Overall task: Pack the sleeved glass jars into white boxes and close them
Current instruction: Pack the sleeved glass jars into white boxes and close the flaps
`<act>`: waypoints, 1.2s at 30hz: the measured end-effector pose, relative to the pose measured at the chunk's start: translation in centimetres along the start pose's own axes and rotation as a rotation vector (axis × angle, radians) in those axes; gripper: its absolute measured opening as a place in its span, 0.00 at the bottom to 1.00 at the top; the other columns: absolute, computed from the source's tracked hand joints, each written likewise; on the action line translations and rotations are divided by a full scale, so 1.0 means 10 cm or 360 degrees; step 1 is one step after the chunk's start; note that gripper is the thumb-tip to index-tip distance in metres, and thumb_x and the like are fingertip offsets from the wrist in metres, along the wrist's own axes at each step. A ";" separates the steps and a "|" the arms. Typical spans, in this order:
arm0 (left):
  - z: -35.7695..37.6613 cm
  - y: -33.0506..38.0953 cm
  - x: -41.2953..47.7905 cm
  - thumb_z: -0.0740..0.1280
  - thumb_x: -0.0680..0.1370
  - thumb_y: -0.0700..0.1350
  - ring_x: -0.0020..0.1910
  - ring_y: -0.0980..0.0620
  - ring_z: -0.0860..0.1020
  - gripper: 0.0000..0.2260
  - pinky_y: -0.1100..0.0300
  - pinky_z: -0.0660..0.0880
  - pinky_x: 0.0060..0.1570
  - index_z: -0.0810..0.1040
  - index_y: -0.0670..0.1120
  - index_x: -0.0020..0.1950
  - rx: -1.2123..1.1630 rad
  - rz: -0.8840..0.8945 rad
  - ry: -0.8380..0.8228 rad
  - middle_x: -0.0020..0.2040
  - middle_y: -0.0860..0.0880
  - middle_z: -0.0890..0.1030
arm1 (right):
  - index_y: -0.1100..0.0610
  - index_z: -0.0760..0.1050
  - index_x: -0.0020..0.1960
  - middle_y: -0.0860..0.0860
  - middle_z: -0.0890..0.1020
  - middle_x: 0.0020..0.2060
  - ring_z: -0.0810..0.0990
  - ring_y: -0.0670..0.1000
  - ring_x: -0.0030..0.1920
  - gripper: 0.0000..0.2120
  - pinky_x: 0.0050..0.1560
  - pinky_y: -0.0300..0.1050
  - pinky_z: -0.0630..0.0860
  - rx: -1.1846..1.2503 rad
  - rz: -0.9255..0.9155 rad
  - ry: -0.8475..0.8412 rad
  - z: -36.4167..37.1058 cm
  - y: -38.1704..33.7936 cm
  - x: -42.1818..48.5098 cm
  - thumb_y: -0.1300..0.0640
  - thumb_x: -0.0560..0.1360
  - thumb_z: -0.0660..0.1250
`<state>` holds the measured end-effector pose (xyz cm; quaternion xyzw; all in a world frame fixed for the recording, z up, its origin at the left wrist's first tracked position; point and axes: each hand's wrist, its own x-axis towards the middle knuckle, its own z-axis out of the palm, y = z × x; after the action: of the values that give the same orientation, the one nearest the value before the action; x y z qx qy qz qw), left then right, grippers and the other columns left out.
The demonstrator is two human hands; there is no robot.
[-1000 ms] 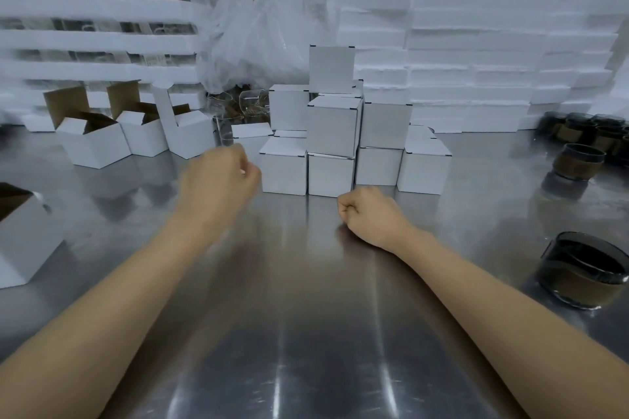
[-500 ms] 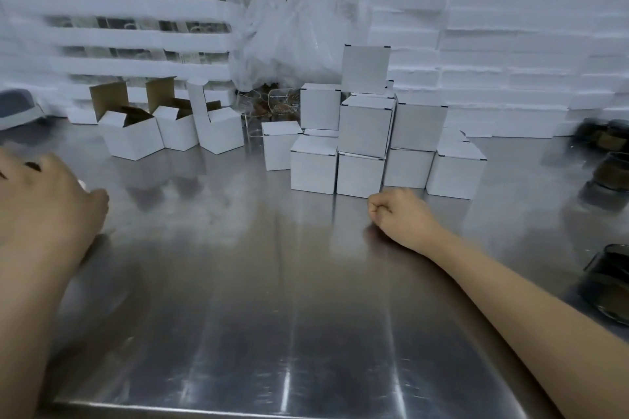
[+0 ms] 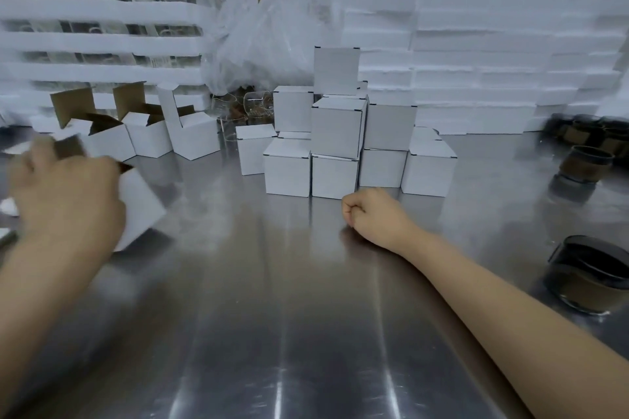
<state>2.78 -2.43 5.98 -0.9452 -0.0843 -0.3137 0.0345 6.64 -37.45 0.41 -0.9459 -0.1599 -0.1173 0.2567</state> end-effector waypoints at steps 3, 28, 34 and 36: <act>-0.28 0.73 -0.24 0.73 0.58 0.31 0.55 0.32 0.73 0.10 0.45 0.70 0.50 0.80 0.39 0.36 -0.0090 0.0381 0.0091 0.33 0.39 0.79 | 0.50 0.69 0.25 0.43 0.71 0.20 0.69 0.42 0.27 0.20 0.31 0.38 0.67 0.0481 0.0078 0.0213 -0.04 -0.02 -0.01 0.73 0.65 0.55; 0.23 2.04 -0.45 0.72 0.75 0.45 0.55 0.52 0.68 0.16 0.60 0.71 0.35 0.79 0.44 0.61 -0.1327 0.0853 0.0409 0.52 0.45 0.74 | 0.52 0.72 0.53 0.48 0.78 0.49 0.76 0.45 0.39 0.08 0.40 0.40 0.73 0.0983 0.0399 0.0752 -0.42 0.08 -0.04 0.59 0.75 0.65; 0.21 2.02 -0.44 0.65 0.79 0.51 0.38 0.58 0.67 0.18 0.63 0.67 0.35 0.76 0.45 0.66 -0.1393 0.0607 0.0324 0.46 0.54 0.65 | 0.53 0.71 0.57 0.54 0.79 0.47 0.78 0.51 0.40 0.12 0.39 0.47 0.80 0.1104 0.0439 0.0733 -0.47 0.04 -0.07 0.63 0.75 0.62; 0.22 1.99 -0.41 0.64 0.78 0.55 0.35 0.56 0.68 0.19 0.63 0.66 0.36 0.77 0.48 0.65 -0.1387 0.0499 0.0194 0.44 0.54 0.65 | 0.56 0.74 0.53 0.53 0.80 0.45 0.79 0.51 0.40 0.09 0.37 0.45 0.81 0.1105 0.0518 0.0705 -0.50 0.03 -0.07 0.63 0.74 0.64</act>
<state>4.44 -22.29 1.47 -0.8526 0.2015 -0.3659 -0.3139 5.44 -40.48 4.24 -0.7686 0.0199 -0.2146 0.6024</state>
